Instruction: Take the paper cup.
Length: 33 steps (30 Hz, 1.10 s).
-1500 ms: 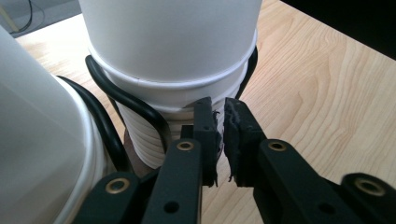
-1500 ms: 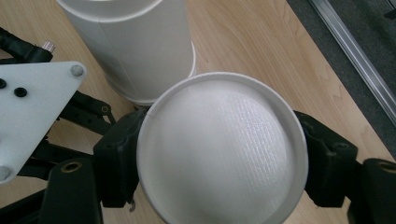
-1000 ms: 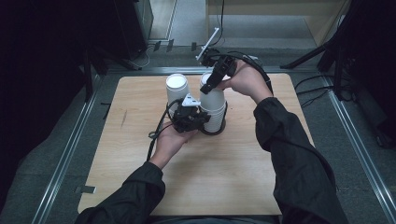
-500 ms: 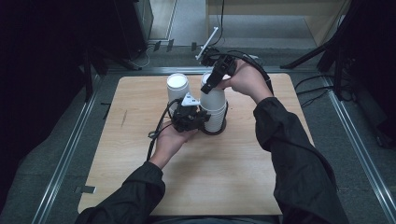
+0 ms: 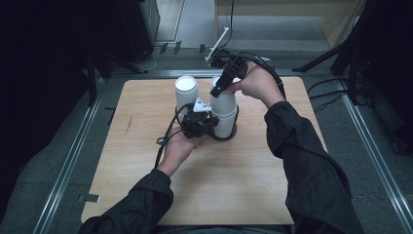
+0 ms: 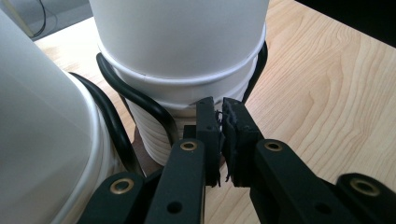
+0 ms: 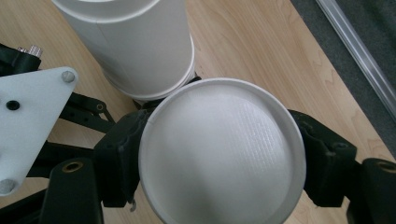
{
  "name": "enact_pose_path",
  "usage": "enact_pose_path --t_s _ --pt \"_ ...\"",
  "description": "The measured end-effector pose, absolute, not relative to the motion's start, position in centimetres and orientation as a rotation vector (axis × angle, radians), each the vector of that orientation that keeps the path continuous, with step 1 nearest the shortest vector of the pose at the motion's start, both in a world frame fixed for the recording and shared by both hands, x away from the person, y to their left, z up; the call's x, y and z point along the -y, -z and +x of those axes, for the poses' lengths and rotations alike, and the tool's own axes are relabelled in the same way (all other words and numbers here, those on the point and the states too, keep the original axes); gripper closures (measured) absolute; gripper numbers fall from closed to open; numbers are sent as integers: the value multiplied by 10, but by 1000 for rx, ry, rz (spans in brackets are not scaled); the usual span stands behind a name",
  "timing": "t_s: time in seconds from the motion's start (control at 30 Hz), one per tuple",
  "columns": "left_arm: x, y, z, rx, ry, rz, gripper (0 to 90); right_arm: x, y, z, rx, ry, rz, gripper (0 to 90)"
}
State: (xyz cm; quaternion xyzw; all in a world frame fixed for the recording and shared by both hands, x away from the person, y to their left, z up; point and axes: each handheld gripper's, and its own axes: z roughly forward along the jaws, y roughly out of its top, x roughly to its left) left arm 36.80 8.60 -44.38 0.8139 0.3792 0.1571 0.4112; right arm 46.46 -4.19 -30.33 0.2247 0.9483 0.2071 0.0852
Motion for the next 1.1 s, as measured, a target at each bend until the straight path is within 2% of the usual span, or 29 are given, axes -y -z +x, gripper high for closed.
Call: enact_pose_path --t_s 1.1 --pt "-84 440 368 -937 -406 2062 829 33 289 461 -2808 -561 679 281"
